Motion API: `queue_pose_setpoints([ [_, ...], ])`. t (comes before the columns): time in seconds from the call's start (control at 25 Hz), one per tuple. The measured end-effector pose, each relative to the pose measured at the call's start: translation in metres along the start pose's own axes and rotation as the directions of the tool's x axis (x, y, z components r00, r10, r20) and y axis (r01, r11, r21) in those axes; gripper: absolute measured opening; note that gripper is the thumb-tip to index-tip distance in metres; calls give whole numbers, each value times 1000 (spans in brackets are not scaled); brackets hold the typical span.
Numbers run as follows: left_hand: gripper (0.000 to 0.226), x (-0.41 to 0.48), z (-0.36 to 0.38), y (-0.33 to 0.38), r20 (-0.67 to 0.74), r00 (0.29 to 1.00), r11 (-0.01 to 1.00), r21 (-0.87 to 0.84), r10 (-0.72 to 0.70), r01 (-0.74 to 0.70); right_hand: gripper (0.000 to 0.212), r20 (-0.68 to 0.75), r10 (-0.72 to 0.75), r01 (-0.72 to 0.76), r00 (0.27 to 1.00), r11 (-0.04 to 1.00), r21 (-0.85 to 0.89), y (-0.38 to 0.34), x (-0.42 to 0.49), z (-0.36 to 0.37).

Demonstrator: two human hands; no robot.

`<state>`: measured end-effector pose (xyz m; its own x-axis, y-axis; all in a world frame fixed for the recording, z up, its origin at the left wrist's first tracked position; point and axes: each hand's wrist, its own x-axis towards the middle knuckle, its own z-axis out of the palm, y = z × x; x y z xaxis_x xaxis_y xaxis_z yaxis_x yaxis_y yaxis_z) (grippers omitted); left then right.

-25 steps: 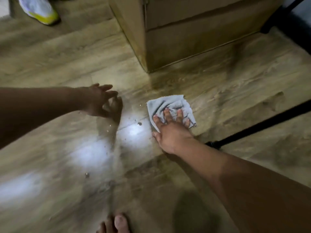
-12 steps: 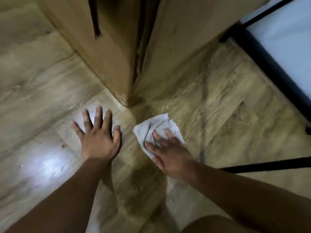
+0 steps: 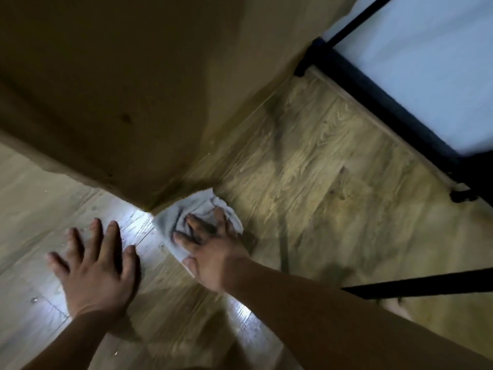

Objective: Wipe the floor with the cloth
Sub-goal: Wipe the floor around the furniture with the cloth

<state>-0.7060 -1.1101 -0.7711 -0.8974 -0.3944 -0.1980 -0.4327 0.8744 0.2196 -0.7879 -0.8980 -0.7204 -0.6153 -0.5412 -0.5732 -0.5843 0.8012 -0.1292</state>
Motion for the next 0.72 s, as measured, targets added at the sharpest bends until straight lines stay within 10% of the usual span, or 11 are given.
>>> queue_pose_setpoints([
  [0.2, 70, 0, -5, 8, -19, 999, 999, 8, -36, 37, 60, -183, 74, -62, 980, 996, 72, 61, 29, -7],
  [0.52, 68, 1, -3, 7, -27, 999, 997, 68, -27, 29, 58, -103, 442, -428, 891, 894, 135, 197, 94, -76],
  [0.72, 67, 1, 4, 0, -25, 1000, 996, 83, -16, 18, 54, -276, 388, -309, 879, 906, 288, 106, 69, -47],
])
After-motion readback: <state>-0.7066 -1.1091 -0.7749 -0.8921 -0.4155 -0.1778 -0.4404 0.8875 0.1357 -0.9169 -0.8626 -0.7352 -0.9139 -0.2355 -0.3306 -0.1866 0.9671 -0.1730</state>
